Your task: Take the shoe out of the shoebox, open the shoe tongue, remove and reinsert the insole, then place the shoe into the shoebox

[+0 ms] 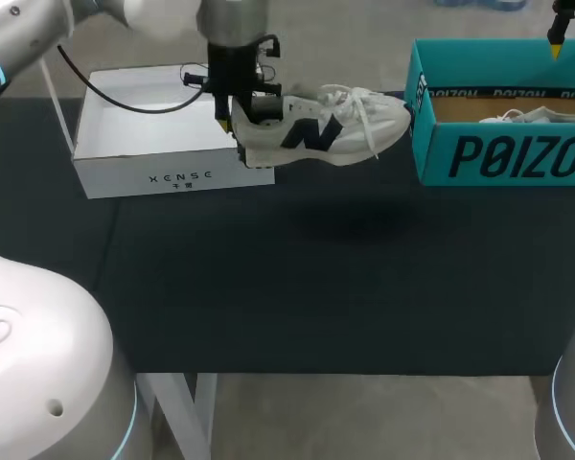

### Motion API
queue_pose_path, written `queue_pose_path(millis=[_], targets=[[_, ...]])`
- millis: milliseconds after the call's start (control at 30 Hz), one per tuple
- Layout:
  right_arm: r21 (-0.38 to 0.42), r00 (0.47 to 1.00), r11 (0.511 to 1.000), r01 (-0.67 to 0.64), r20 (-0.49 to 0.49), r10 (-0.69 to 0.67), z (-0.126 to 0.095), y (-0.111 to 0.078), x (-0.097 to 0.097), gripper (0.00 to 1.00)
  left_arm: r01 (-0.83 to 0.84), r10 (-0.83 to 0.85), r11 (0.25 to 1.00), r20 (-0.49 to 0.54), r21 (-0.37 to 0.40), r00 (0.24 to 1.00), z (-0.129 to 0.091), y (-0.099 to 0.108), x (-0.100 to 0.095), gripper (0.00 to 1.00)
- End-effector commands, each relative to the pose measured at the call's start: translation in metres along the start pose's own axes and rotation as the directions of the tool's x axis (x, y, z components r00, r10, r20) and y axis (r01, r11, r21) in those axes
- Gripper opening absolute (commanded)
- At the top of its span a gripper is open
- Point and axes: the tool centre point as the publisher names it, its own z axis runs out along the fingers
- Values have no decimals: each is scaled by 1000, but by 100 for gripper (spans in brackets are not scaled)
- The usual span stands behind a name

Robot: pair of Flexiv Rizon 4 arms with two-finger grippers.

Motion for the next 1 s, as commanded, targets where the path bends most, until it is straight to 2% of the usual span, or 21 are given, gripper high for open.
queue_pose_path(millis=[33, 167, 533, 633, 733, 867, 1000], targets=[[-1, 1000, 1000, 0, 0, 0, 0, 0, 0, 100, -19, 21, 989, -14, 146, 1000, 15, 13, 18, 0], [-1, 1000, 1000, 0, 0, 0, 0, 0, 0, 100, -74, 76, 996, -44, 43, 996, 31, 31, 37, 0], [-1, 1000, 1000, 0, 0, 0, 0, 0, 0, 100, -89, 84, 991, -45, -99, 995, 62, 68, 71, 0], [-1, 1000, 1000, 0, 0, 0, 0, 0, 0, 100, -84, 77, 990, -64, -116, 995, 70, 73, 81, 0], [-1, 1000, 1000, 0, 0, 0, 0, 0, 0, 100, -83, 81, 989, -26, -121, 996, 80, 81, 92, 0], [-1, 1000, 1000, 0, 0, 0, 0, 0, 0, 100, -67, 69, 988, 10, -136, 998, 95, 85, 97, 0], [-1, 1000, 1000, 0, 0, 0, 0, 0, 0, 100, -44, 40, 988, -30, -147, 999, 105, 81, 101, 0]])
